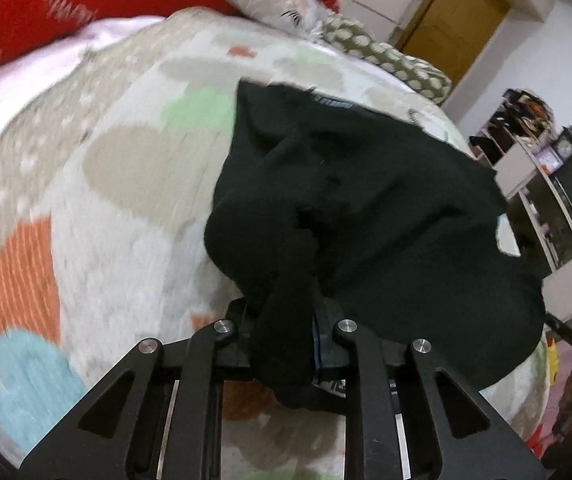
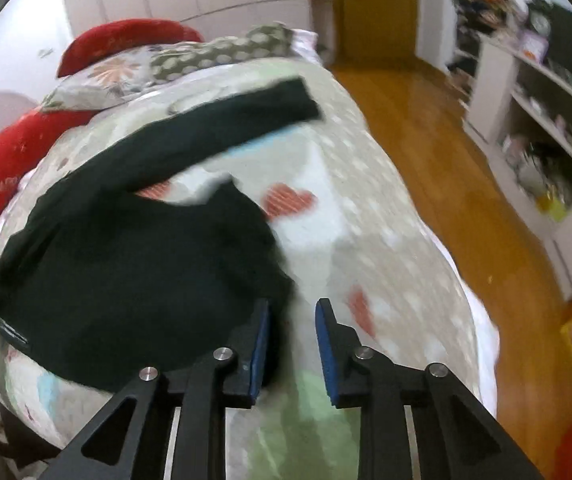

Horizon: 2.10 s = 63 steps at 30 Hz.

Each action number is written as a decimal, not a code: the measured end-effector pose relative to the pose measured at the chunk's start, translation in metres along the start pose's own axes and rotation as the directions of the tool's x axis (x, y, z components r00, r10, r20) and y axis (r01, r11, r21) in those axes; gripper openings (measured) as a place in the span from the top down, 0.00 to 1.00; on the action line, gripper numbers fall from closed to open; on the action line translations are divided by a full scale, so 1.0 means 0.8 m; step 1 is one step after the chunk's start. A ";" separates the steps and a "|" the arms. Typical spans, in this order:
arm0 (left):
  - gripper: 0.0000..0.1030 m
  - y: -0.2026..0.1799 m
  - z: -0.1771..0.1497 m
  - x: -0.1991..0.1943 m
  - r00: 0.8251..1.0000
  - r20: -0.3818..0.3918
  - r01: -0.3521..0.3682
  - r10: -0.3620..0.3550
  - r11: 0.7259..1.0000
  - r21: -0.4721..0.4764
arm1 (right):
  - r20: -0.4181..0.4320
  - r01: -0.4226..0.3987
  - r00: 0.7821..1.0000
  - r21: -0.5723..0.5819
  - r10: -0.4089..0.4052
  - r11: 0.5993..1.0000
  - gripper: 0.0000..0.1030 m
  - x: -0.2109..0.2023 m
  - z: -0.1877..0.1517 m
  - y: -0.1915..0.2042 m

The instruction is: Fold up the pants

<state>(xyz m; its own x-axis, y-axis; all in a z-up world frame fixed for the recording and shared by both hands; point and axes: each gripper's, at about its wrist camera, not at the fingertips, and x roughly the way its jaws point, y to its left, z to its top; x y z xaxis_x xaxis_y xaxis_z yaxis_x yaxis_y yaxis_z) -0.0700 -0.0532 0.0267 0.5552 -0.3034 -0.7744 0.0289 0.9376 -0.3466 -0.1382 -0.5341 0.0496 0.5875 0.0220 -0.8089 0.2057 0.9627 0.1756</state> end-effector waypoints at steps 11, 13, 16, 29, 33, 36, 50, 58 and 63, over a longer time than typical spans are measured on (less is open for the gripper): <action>0.84 -0.005 0.004 -0.003 1.000 0.004 -0.026 0.026 1.000 -0.004 | 0.083 -0.063 0.995 0.030 0.061 0.998 0.62 0.031 0.030 0.025; 0.84 -0.002 0.006 -0.001 1.000 -0.007 -0.023 0.023 1.000 -0.011 | 0.064 -0.193 0.978 -0.066 0.197 0.979 0.62 0.029 0.018 0.076; 0.84 -0.004 0.007 -0.002 0.999 -0.006 -0.033 0.033 0.999 -0.002 | -0.030 -0.405 0.913 -0.174 0.406 0.898 0.62 0.019 -0.002 0.129; 0.83 -0.005 0.006 0.006 0.999 -0.006 -0.033 0.033 0.999 -0.012 | 0.078 -0.283 0.955 -0.056 0.287 0.957 0.42 0.000 0.013 0.066; 0.83 -0.007 0.007 0.007 0.999 -0.012 -0.045 0.045 0.999 0.001 | 0.063 -0.296 0.950 -0.130 0.306 0.946 0.35 0.012 0.007 0.095; 0.83 -0.008 0.006 0.006 0.999 -0.008 -0.049 0.049 0.999 -0.004 | 0.038 -0.223 0.972 -0.180 0.233 0.958 0.86 0.035 0.003 0.107; 0.75 -0.003 -0.001 0.001 0.999 -0.008 -0.047 0.047 0.999 -0.009 | -0.007 0.139 0.990 0.093 -0.139 0.986 0.95 0.039 0.013 -0.061; 0.60 -0.003 0.008 -0.057 0.987 0.091 -0.130 0.132 0.991 -0.020 | 0.098 -0.057 0.993 -0.052 0.062 0.997 0.74 -0.016 0.027 0.007; 0.60 -0.035 0.003 -0.071 0.984 0.148 -0.111 0.100 0.991 0.070 | 0.055 -0.166 0.982 -0.188 0.179 0.968 0.55 0.006 0.018 0.080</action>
<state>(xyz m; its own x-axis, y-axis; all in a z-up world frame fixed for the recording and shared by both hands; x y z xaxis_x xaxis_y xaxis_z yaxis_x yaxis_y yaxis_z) -0.1000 -0.0616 0.0815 0.6722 -0.1800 -0.7182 0.0257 0.9751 -0.2203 -0.1111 -0.4763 0.0647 0.6568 0.1796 -0.7324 -0.0460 0.9790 0.1987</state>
